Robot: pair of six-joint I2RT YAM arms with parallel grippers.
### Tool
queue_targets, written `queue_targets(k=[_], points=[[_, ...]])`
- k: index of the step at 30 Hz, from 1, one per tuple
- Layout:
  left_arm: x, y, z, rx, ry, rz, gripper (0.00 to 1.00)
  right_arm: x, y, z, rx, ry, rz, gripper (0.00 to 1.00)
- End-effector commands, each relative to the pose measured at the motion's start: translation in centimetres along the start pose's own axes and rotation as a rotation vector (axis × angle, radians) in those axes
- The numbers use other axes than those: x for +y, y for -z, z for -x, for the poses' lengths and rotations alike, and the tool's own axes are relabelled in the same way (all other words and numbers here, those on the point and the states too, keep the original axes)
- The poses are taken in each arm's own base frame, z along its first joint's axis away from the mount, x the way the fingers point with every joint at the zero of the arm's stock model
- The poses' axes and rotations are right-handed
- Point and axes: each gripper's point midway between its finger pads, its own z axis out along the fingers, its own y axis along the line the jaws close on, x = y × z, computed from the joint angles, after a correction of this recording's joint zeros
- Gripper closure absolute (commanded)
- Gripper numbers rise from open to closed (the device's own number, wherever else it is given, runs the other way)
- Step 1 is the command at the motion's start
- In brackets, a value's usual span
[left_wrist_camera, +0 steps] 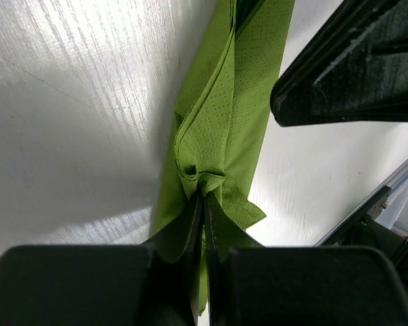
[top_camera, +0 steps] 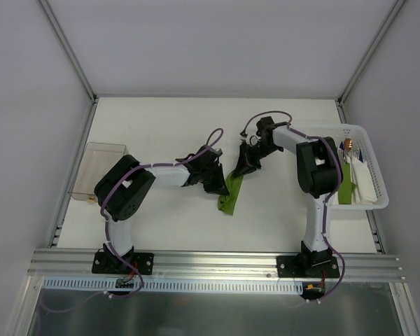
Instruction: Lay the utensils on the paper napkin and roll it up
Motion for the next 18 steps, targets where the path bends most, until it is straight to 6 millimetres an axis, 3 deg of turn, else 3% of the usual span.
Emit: queue_targets(k=[1,12,18], points=[[5.5,-0.6,-2.5,0.078,0.02,0.186,1.0,-0.6,-0.2,0.4,0.01,-0.022,0.017,0.9],[3.7,0.1,-1.2,0.046,-0.021,0.141,1.0,-4.3,-2.0,-0.7,0.043,-0.147,-0.099,0.98],[1.1,2.1,0.6,-0.021,-0.071,0.081,1.0,-4.8,-1.9,-0.6,0.041,-0.166,-0.139,0.99]])
